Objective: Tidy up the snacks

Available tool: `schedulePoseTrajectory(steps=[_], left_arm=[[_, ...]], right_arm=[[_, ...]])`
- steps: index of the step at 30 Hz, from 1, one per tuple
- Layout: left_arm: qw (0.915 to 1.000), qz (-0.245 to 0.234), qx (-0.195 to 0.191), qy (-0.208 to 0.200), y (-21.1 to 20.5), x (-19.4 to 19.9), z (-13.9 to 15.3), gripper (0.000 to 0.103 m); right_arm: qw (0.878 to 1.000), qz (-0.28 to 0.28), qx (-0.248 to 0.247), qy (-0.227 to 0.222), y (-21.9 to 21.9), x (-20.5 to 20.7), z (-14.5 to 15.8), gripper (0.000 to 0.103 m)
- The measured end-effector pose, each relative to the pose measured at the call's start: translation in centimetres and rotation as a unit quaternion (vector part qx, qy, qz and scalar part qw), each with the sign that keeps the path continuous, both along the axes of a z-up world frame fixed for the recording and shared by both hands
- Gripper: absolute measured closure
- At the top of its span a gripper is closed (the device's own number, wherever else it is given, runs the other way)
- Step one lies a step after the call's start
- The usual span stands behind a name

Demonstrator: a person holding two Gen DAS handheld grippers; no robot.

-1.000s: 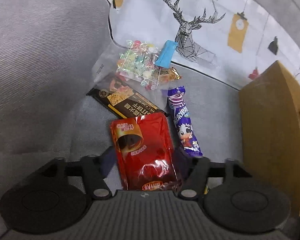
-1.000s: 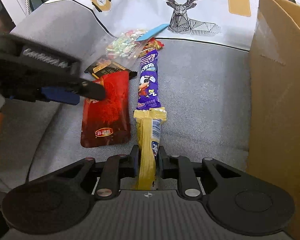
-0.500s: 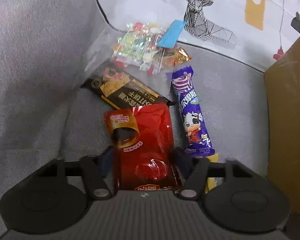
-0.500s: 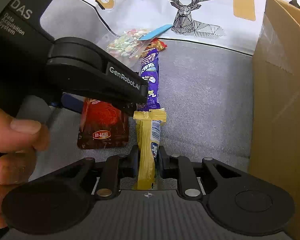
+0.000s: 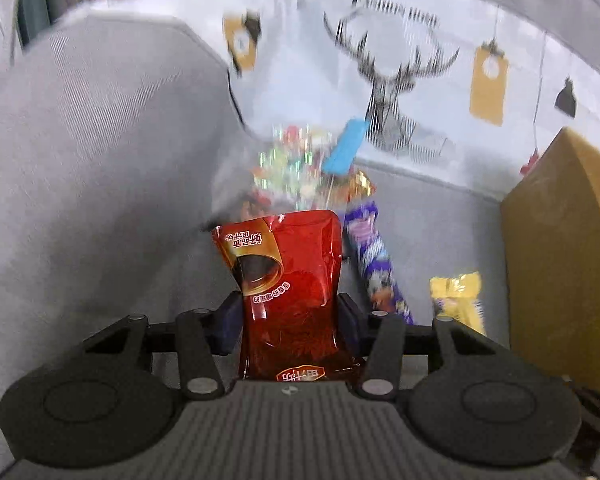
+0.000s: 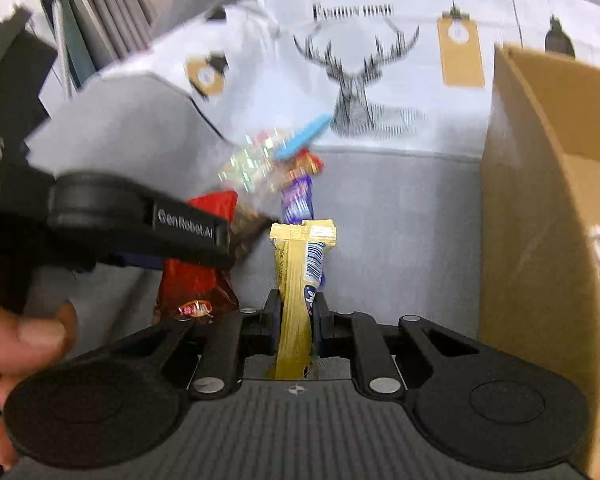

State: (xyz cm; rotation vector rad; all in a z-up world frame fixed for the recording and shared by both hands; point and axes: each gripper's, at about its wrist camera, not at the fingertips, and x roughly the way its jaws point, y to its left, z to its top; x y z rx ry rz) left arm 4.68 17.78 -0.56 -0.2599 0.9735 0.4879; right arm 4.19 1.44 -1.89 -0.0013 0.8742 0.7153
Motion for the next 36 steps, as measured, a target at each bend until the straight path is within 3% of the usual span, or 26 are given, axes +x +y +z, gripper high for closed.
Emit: schedulePoseTrajectory(steps=[10, 26, 30, 36], left_arm=[[0.9973, -0.023, 0.046, -0.053, -2.5, 0.6, 2.7, 0.049], [0.9855, -0.068, 0.048, -0.148, -7.9, 2.4, 5.0, 0.049], [0.9736, -0.091, 0.056, -0.202, -10.2, 2.4, 6.3, 0.049], [0.9401, -0.164, 0.077, -0.289, -15.1, 2.3, 8.0, 0.049]], right_arm=[[0.995, -0.011, 0.073, -0.069, -4.3, -0.2, 5.4, 0.086], [0.984, -0.085, 0.092, -0.125, -12.2, 1.6, 6.8, 0.086], [0.98, -0.116, 0.093, -0.134, -14.6, 2.1, 6.9, 0.086], [0.971, -0.167, 0.094, -0.145, -18.4, 2.8, 6.7, 0.086]])
